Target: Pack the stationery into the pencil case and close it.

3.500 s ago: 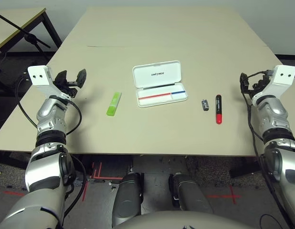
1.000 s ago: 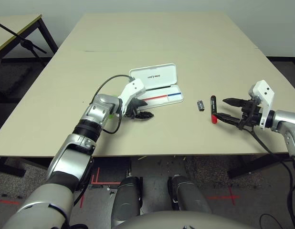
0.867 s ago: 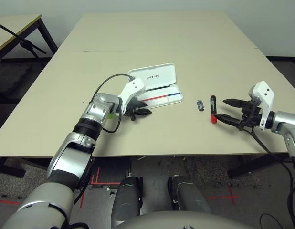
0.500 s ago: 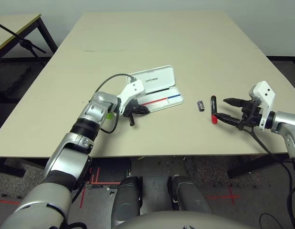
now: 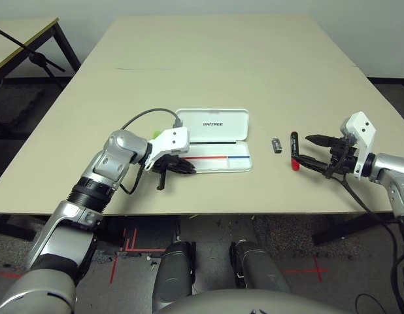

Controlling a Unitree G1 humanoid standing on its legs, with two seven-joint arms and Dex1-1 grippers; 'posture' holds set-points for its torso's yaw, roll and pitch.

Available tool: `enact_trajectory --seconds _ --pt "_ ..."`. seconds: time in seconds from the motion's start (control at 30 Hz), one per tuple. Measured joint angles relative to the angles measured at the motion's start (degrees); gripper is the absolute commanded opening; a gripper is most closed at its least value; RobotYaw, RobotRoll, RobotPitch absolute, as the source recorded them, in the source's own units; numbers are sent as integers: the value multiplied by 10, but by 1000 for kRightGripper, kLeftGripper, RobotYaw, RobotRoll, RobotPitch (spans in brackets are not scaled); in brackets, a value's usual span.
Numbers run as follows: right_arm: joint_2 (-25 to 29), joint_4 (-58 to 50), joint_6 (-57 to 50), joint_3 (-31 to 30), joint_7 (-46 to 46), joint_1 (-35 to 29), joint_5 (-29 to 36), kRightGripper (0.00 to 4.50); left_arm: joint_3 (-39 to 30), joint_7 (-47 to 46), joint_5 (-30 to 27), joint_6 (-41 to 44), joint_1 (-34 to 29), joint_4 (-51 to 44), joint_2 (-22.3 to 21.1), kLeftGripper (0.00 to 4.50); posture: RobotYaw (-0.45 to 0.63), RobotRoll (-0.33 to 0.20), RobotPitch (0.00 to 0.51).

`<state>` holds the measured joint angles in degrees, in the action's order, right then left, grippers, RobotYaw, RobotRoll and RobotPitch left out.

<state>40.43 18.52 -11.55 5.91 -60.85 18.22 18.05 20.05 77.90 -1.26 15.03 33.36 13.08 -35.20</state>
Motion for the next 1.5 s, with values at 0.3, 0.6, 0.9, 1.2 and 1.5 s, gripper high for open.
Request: enact_trajectory --seconds 0.3,0.6,0.9,1.2,1.5 --pt "0 9 4 -4 -3 5 -1 4500 4 -20 1 -2 -3 4 15 475 -145 0 89" --pt "0 18 8 -5 -7 9 -4 4500 7 -33 -3 -10 -13 4 19 3798 -138 0 88" --pt "-3 26 16 -7 -8 18 -6 4500 -14 -27 -43 26 -43 -69 1 4482 -132 0 88" --pt "-15 49 24 -7 -8 30 -11 4500 -134 -58 -172 160 -49 -167 -14 4482 -106 0 97" --pt "-40 63 22 11 20 38 2 4500 -217 -105 -214 142 -86 -162 -30 4482 -67 0 106"
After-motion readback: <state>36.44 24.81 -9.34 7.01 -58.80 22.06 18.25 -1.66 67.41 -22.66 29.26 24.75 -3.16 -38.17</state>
